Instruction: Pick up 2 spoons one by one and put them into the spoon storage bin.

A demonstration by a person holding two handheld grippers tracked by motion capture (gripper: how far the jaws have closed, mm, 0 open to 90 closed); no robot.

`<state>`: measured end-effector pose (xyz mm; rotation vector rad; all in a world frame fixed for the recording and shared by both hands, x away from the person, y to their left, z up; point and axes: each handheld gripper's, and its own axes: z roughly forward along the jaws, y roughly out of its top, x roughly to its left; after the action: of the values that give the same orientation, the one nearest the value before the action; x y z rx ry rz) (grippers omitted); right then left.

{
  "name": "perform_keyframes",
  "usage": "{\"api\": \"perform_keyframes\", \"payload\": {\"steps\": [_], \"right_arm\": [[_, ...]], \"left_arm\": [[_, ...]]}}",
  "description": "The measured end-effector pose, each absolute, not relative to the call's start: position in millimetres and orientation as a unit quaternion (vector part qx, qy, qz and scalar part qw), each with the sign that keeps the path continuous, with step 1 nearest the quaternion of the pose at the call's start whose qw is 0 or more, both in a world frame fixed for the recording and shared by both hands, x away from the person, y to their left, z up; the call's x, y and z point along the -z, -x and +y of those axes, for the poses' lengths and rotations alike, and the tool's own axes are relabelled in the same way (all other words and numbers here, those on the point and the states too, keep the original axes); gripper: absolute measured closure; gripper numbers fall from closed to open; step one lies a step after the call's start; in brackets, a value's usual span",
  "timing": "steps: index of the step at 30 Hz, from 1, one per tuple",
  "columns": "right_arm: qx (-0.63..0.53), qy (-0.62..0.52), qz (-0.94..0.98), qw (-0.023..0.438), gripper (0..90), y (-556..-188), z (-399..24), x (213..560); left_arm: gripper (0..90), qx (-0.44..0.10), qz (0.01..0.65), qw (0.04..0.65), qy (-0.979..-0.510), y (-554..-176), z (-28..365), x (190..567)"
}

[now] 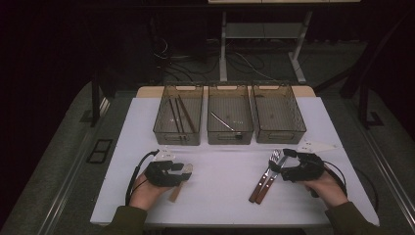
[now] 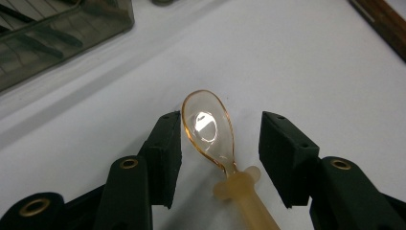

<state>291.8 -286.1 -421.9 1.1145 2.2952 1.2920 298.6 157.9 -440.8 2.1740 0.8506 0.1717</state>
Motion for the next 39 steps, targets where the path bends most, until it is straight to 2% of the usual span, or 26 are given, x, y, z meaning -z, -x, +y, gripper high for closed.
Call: {"api": "perform_keyframes", "payload": {"steps": [11, 20, 26, 31, 36, 39], "right_arm": [[-0.442, -0.38, 0.799, 0.146, 16.5, -264, -291, 437], [-0.433, -0.372, 0.807, 0.151, 16.5, -263, -288, 440], [-0.431, -0.364, 0.811, 0.155, 16.5, -262, -286, 440], [-0.429, -0.362, 0.812, 0.157, 16.5, -262, -286, 440], [-0.429, -0.361, 0.813, 0.158, 16.5, -262, -286, 440], [-0.429, -0.361, 0.813, 0.159, 16.5, -262, -286, 439]], "left_arm": [[54.6, -0.068, 0.335, 0.364, -0.866, -296, 153, 444], [58.4, -0.092, 0.334, 0.329, -0.878, -294, 141, 440], [67.1, -0.076, 0.336, 0.344, -0.874, -296, 142, 440], [69.7, -0.069, 0.332, 0.351, -0.873, -298, 144, 439], [69.7, -0.072, 0.327, 0.351, -0.875, -297, 143, 439], [60.7, -0.08, 0.322, 0.354, -0.874, -295, 144, 438]]}}
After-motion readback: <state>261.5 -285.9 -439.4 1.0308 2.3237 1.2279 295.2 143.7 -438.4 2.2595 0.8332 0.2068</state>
